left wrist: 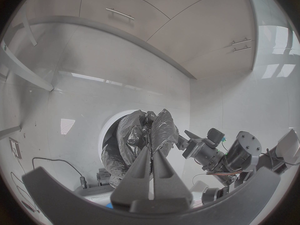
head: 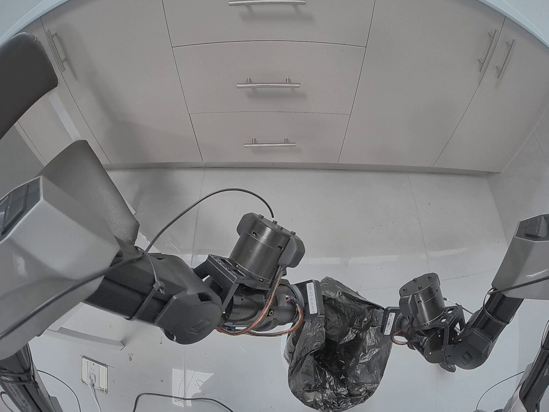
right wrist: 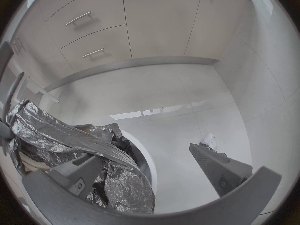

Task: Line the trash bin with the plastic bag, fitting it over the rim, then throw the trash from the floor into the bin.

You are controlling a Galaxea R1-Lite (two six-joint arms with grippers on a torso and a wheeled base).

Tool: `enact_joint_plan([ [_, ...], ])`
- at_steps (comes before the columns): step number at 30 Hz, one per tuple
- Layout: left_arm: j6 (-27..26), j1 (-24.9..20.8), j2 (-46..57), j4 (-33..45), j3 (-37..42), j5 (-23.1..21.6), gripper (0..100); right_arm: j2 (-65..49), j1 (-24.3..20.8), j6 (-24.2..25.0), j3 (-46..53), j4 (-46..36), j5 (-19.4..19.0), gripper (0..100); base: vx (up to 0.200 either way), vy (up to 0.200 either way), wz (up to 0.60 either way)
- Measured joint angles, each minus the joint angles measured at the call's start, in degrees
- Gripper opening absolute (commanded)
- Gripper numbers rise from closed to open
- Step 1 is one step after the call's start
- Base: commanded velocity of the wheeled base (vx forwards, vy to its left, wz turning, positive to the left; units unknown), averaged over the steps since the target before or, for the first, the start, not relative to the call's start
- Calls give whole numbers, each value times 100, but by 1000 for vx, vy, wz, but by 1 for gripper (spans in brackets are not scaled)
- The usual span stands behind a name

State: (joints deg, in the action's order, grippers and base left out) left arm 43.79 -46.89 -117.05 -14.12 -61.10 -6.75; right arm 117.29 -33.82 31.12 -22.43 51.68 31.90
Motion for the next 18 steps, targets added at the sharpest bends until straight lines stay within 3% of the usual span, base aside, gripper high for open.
enact_joint_plan([
  [18,-1141,345,-778,-427,-130,-5,0,462,354,-1,-367,38,-79,100,0,0,0],
])
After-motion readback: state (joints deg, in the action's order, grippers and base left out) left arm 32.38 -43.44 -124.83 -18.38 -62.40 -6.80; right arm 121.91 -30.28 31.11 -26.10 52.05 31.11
